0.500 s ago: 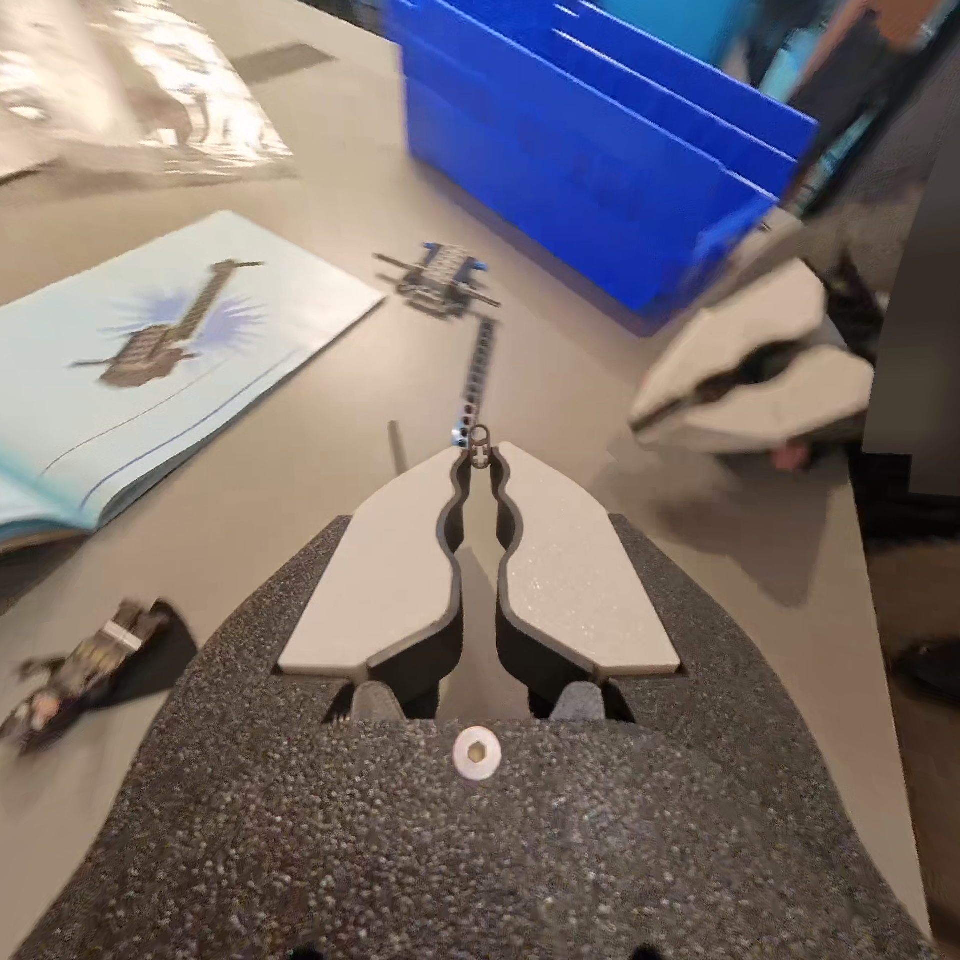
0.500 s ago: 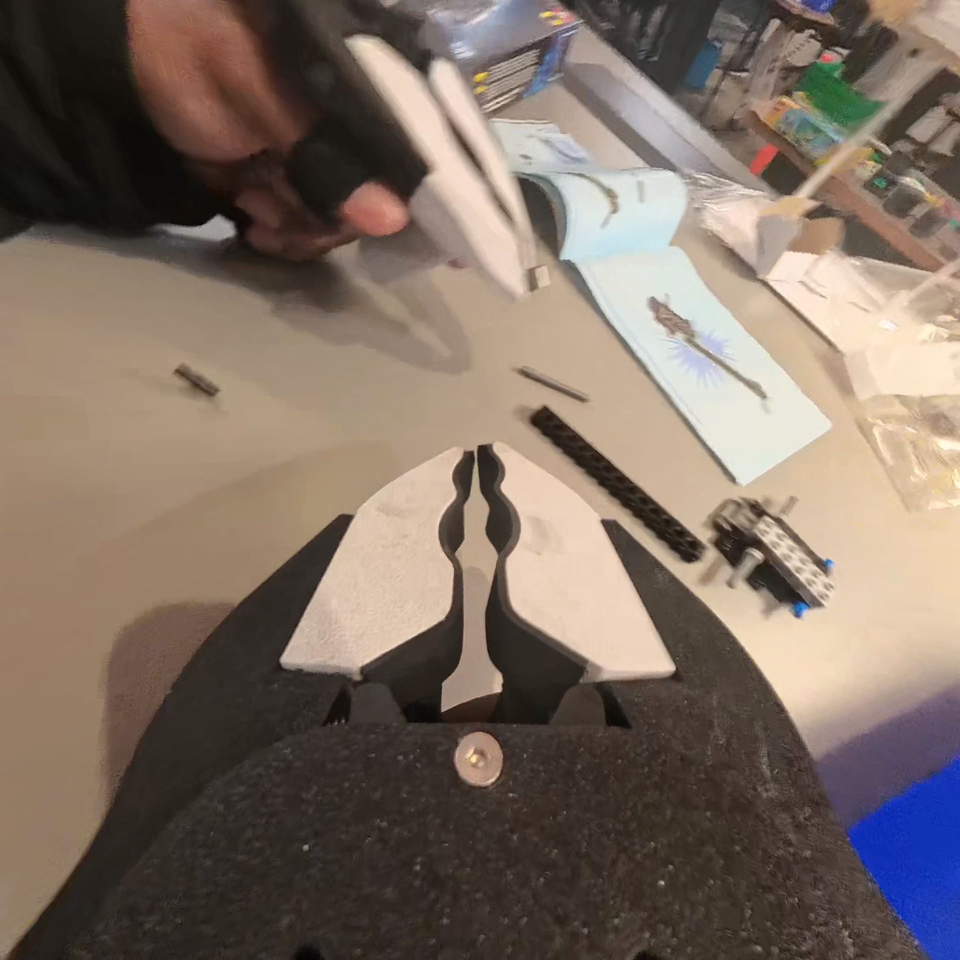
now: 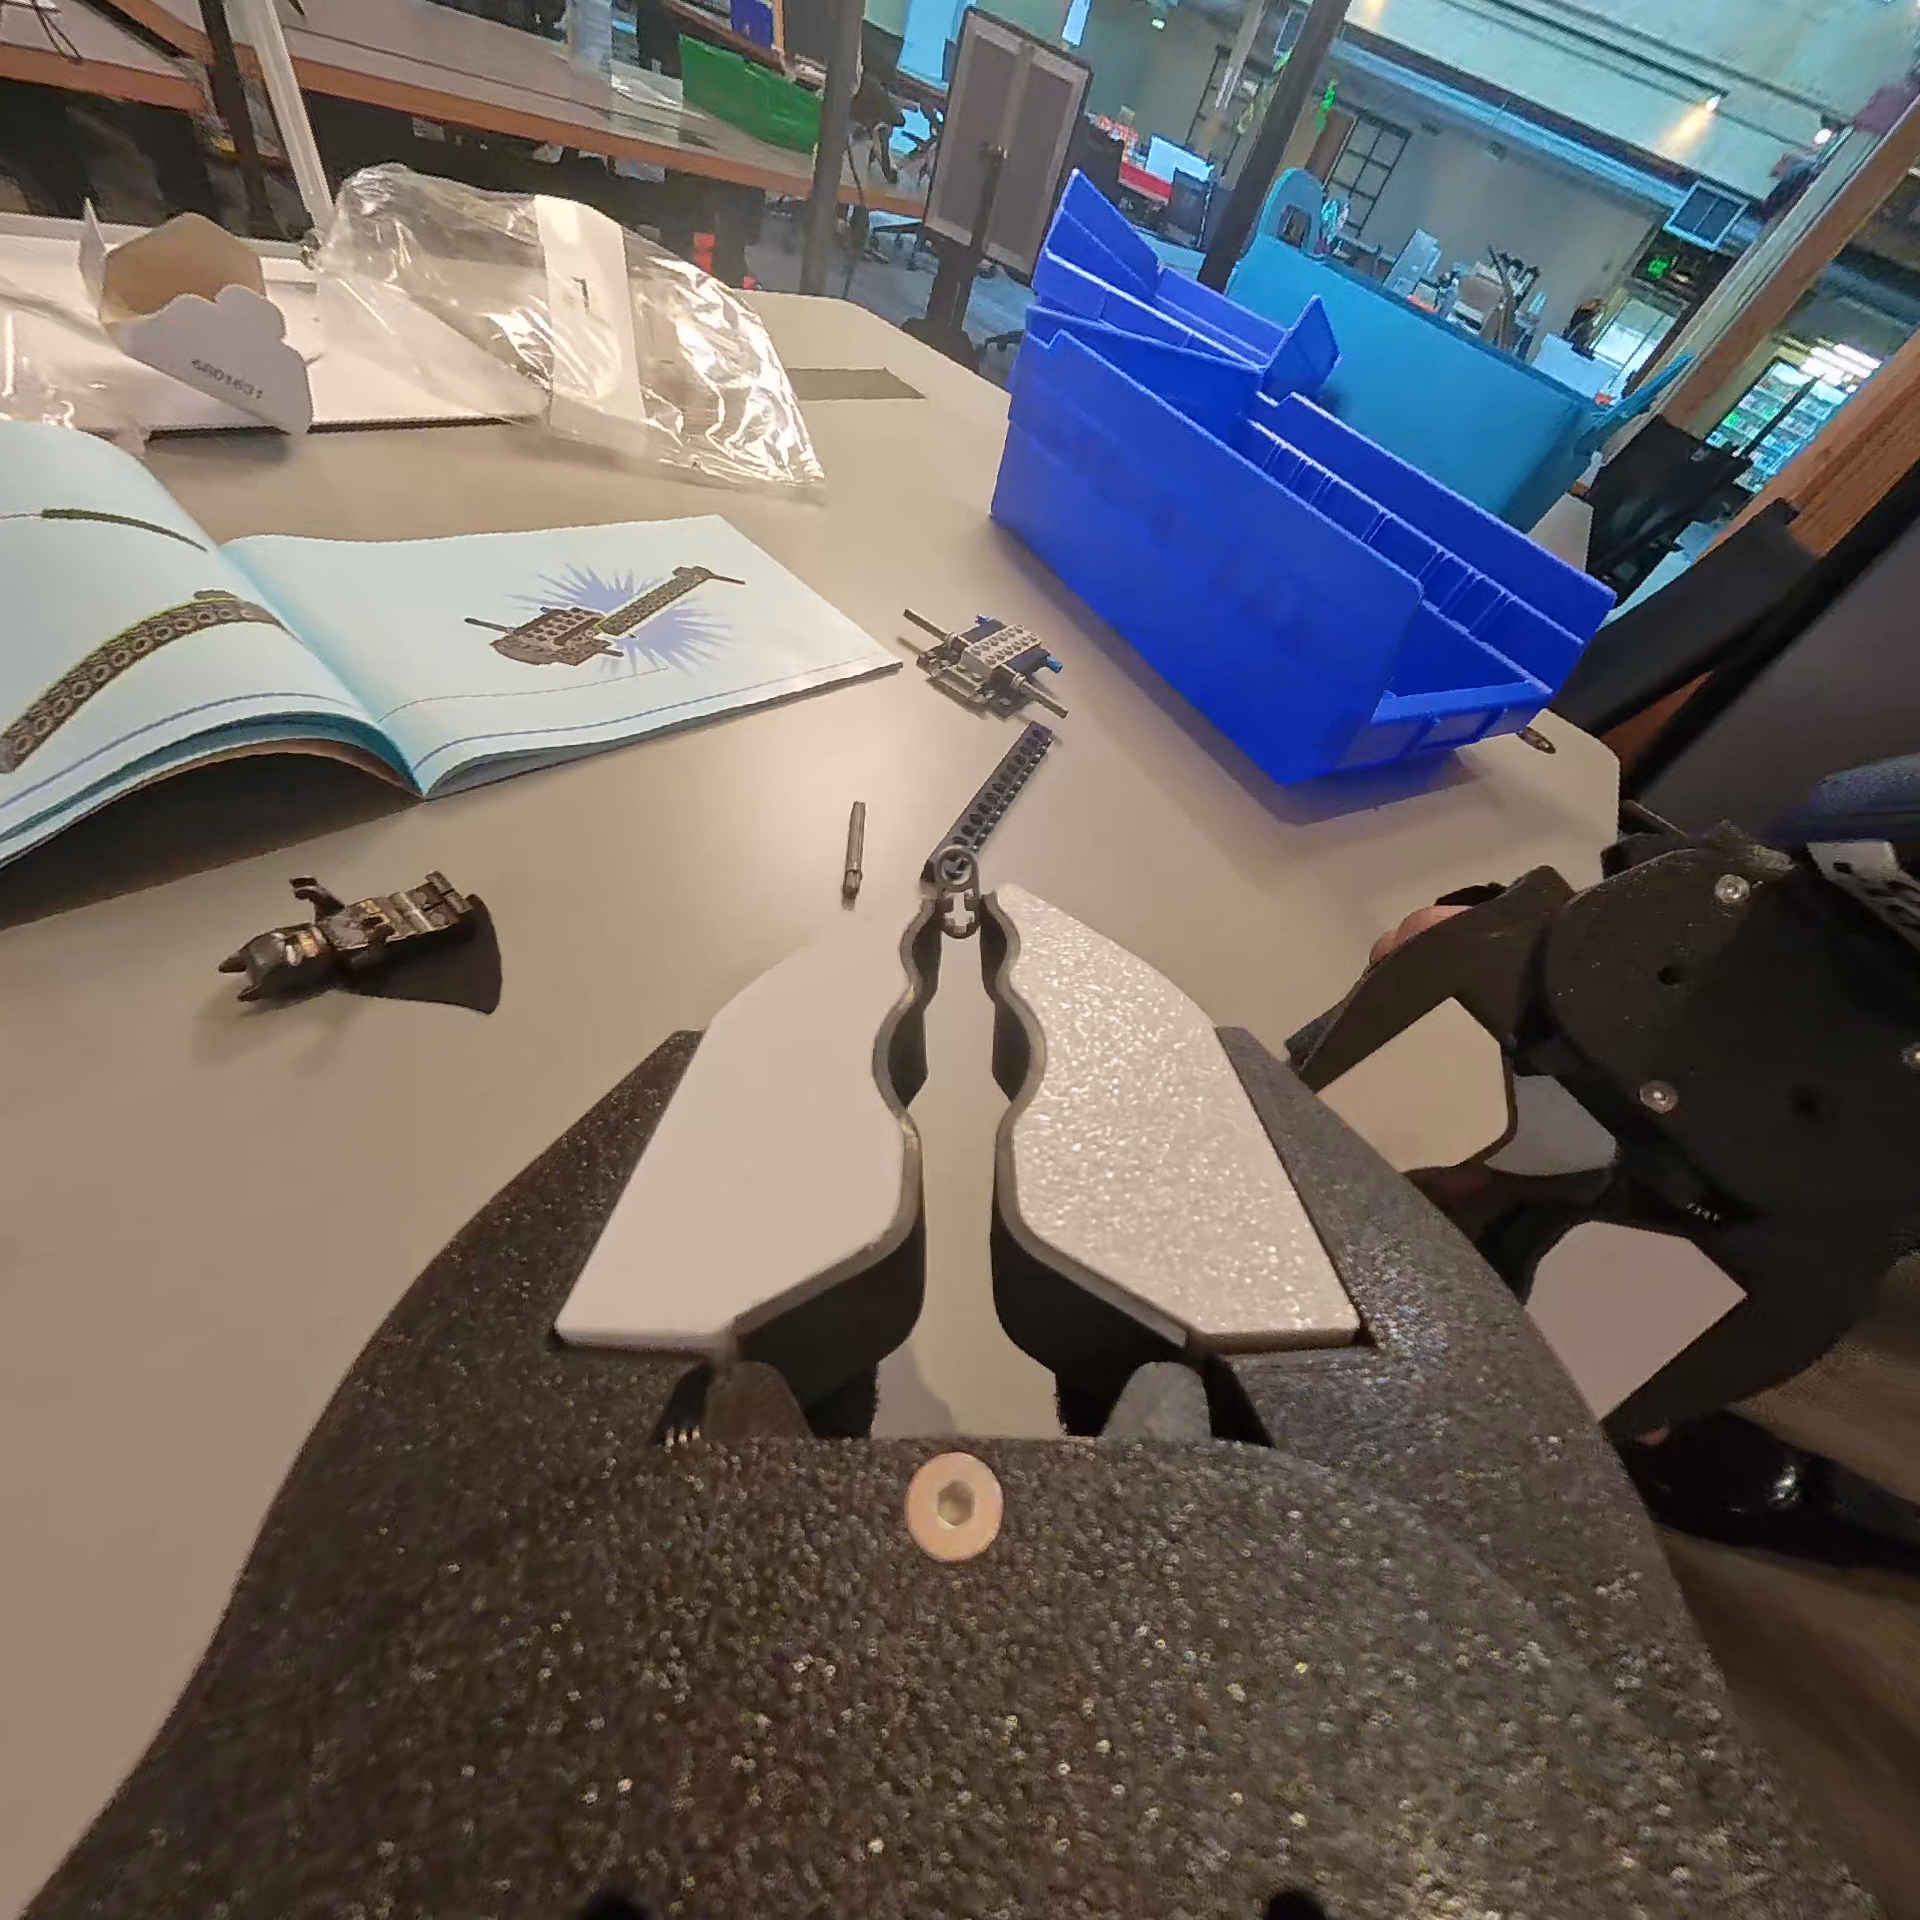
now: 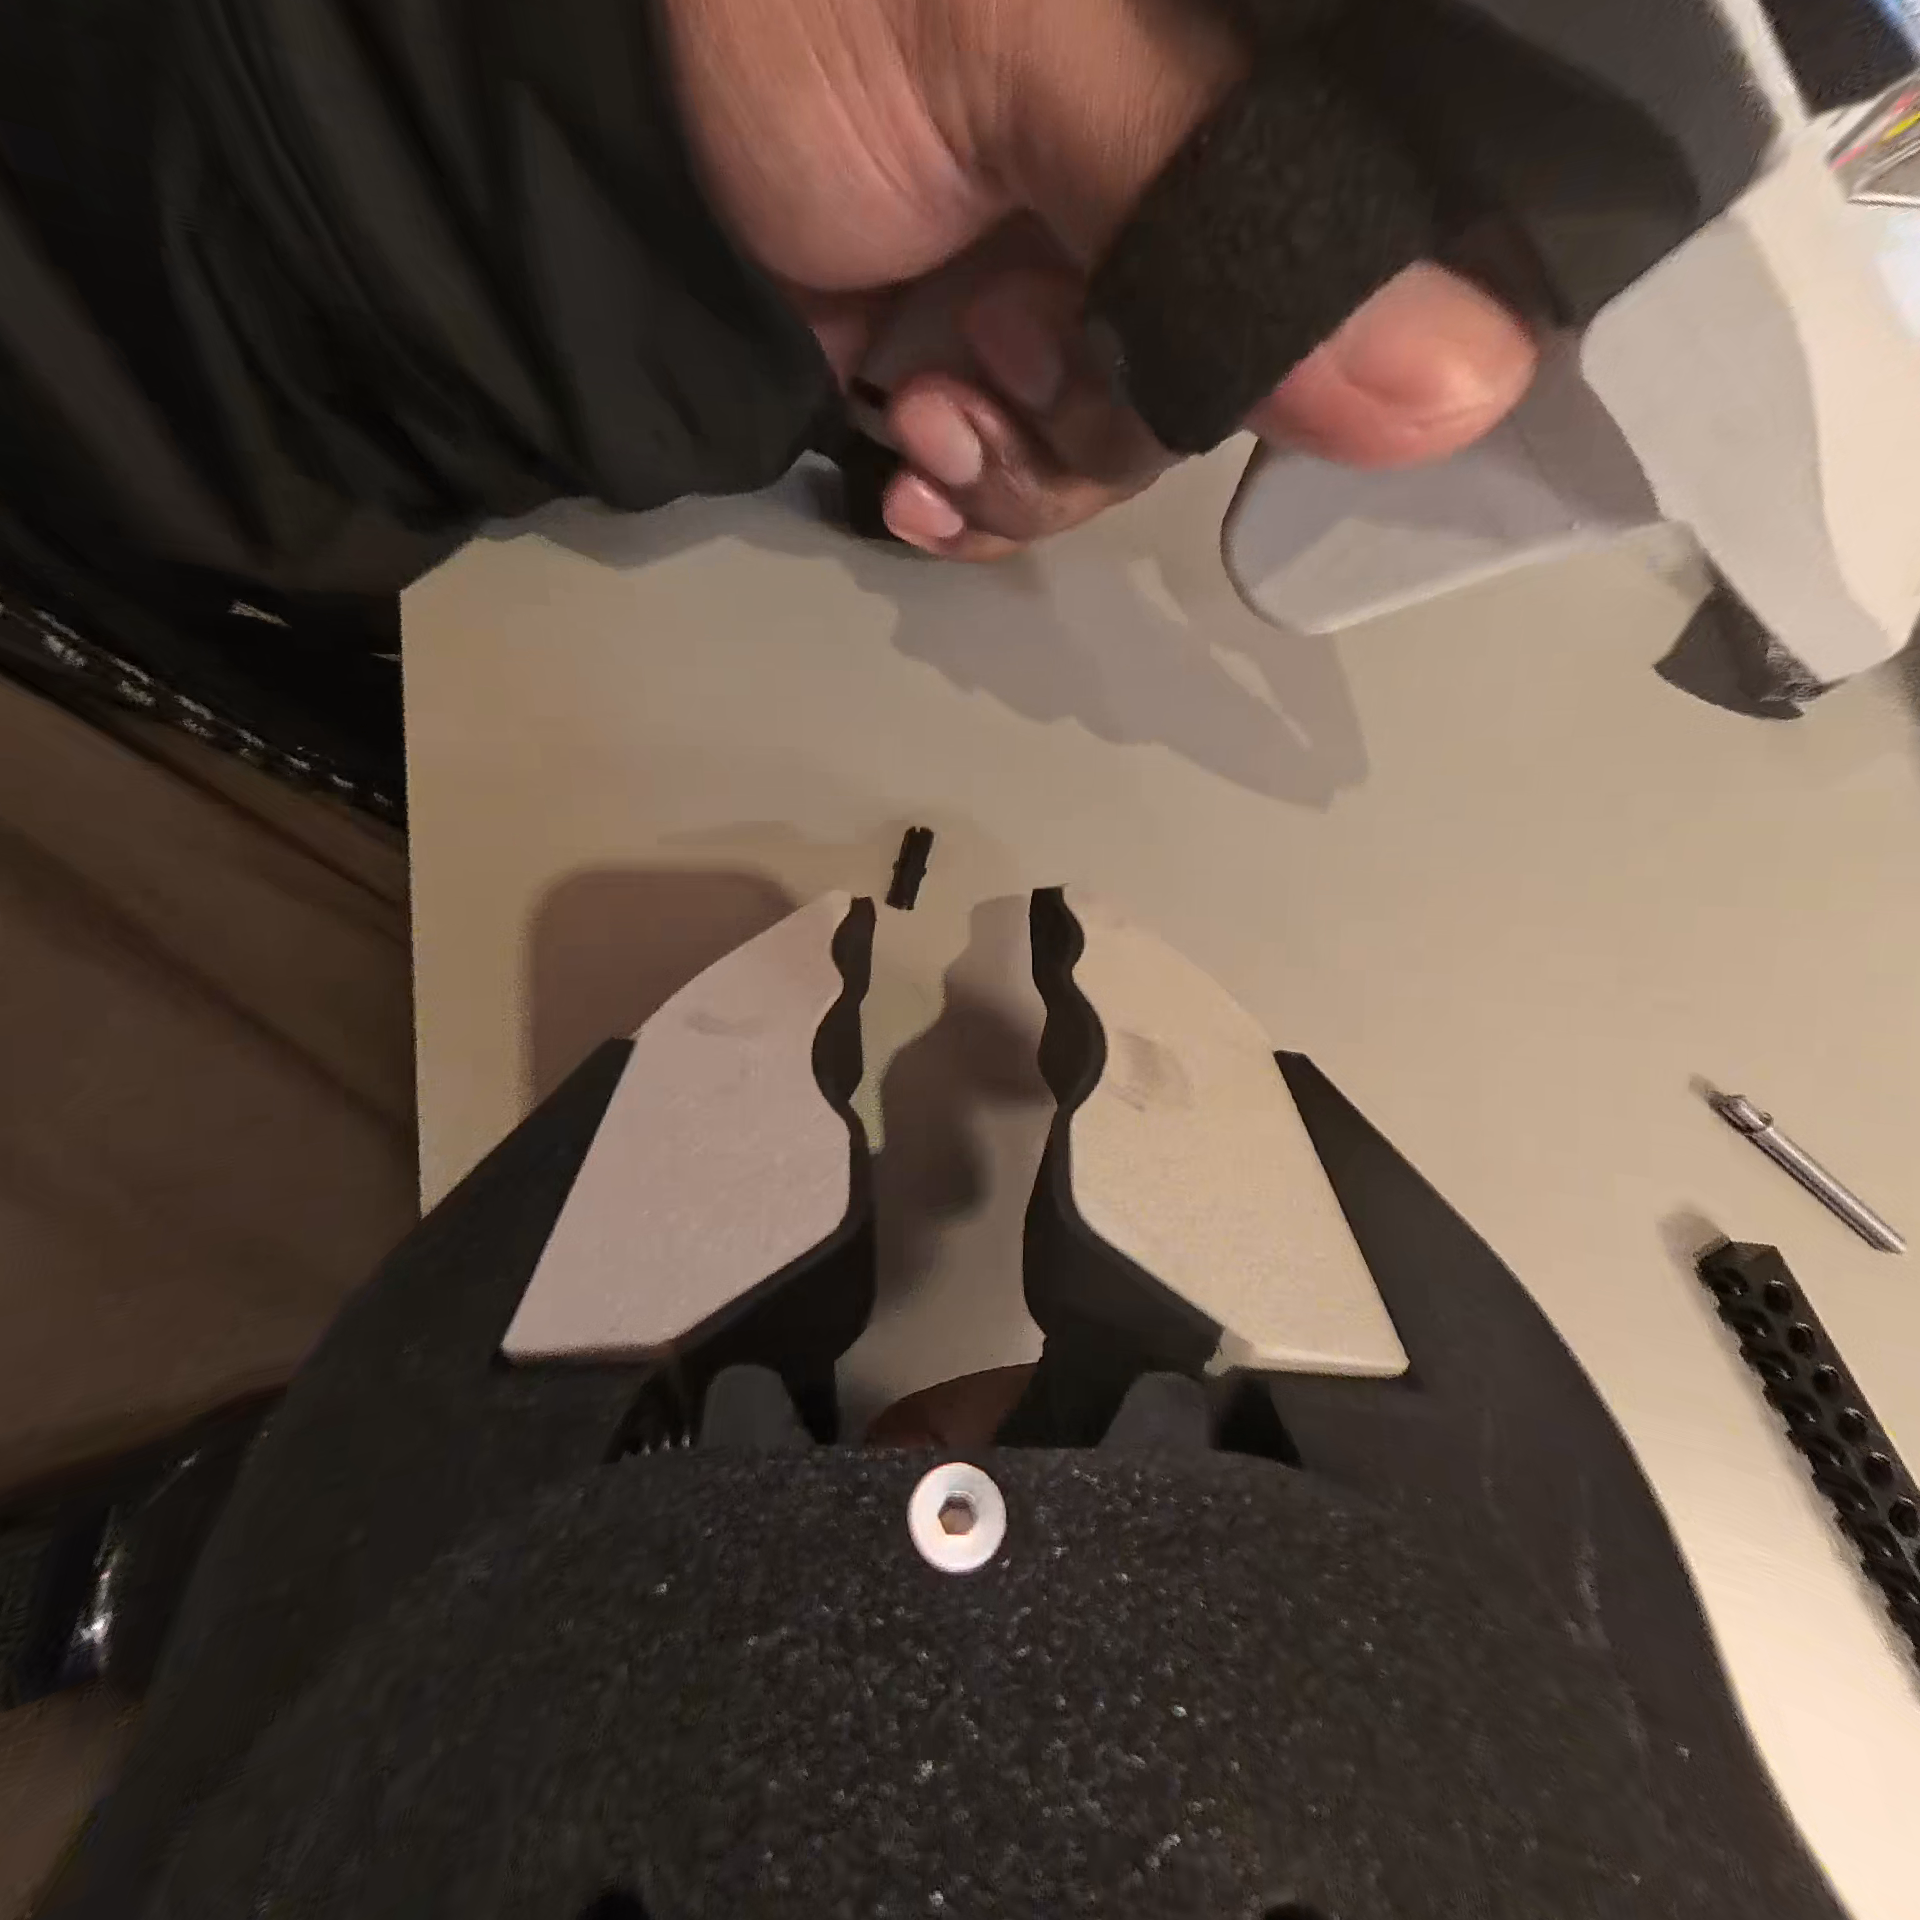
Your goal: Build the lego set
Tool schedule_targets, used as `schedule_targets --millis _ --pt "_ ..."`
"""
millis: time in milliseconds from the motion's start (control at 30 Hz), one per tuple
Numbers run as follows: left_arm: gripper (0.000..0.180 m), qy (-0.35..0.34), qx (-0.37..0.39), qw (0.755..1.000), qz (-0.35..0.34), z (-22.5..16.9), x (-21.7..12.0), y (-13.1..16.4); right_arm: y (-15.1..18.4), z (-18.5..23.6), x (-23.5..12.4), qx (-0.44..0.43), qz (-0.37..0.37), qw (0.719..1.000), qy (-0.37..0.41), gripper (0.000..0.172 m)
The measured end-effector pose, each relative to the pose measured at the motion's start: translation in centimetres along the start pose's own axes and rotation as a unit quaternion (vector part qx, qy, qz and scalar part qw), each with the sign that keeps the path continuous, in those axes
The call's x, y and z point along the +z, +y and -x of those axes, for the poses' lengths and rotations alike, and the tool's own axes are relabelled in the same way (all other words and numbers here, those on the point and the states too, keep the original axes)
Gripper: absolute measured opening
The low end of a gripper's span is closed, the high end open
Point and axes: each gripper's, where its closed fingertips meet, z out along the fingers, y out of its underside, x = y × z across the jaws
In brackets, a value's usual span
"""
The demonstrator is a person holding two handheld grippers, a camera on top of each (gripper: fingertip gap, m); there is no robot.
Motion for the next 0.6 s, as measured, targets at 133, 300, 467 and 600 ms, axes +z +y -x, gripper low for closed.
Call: schedule_targets --millis 133,300,467,600 --pt "0.007 0.015 -0.016 1.0 0.001 -0.2 -0.3 0.0 0.2 0.1 0.3 0.013 0.013 1.0 -0.01 0.031" --pt "0.007 0.01 -0.009 1.0 0.002 -0.2 -0.5 0.1 -0.1 0.6 0.6 0.033 0.016 0.999 -0.024 0.03" --pt "0.007 0.004 -0.01 1.0 -0.001 0.0 -0.5 0.1 0.2 0.9 1.0 0.034 0.035 0.999 -0.009 0.021" --pt "0.007 0.003 -0.008 1.0 0.004 0.0 -0.3 0.3 0.1 0.6 1.2 0.037 0.038 0.999 0.014 0.012"
